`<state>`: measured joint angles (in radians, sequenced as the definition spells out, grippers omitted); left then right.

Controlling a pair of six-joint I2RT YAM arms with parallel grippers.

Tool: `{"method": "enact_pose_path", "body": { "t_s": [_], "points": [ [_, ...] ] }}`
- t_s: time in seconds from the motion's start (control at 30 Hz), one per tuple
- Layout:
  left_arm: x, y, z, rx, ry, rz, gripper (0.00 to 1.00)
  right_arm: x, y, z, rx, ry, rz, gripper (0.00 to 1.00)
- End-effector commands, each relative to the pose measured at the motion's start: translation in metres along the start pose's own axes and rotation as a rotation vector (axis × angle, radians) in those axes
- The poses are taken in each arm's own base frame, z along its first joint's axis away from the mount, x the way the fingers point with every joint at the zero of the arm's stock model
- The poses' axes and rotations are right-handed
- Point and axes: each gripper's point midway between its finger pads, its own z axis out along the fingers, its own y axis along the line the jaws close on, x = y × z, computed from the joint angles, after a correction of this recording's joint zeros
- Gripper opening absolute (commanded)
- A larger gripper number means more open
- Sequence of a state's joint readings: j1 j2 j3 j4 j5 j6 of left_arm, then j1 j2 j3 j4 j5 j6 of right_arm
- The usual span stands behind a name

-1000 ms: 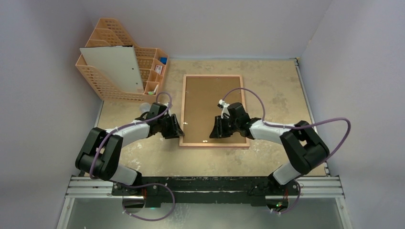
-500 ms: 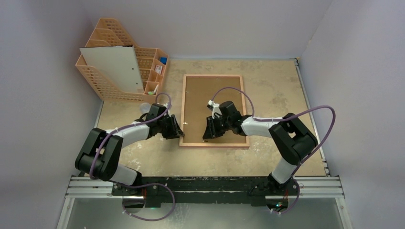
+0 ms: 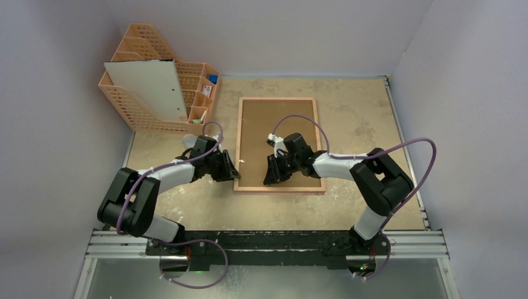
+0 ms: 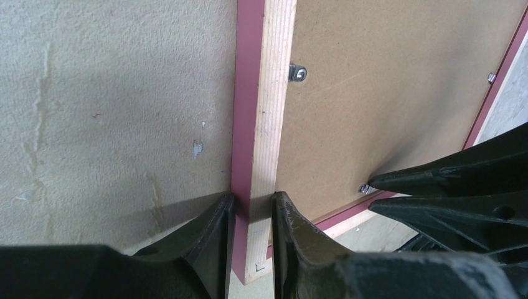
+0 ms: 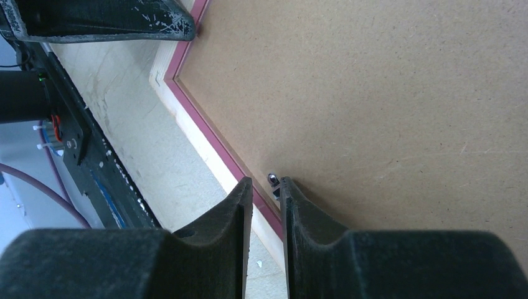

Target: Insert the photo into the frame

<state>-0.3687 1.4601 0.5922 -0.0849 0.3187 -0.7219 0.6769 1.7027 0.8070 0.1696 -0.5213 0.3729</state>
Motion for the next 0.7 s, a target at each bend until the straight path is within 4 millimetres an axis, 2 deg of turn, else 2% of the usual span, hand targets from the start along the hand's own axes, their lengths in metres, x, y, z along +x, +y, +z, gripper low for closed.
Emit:
{"method": "enact_pose_path", "body": {
  "t_s": [0.0, 0.47, 0.67],
  "points": [
    [0.030, 0.047, 0.006, -0.170, 0.067, -0.034, 0.25, 0.020, 0.009, 0.002, -0.034, 0.090, 0.001, 0.25],
    [0.032, 0.045, 0.009, -0.149, 0.073, -0.049, 0.25, 0.029, 0.018, 0.010, -0.102, 0.134, 0.023, 0.25],
    [0.031, 0.044, 0.007, -0.151, 0.067, -0.051, 0.24, 0.018, 0.020, 0.006, -0.073, 0.096, 0.039, 0.26]
  ]
}}
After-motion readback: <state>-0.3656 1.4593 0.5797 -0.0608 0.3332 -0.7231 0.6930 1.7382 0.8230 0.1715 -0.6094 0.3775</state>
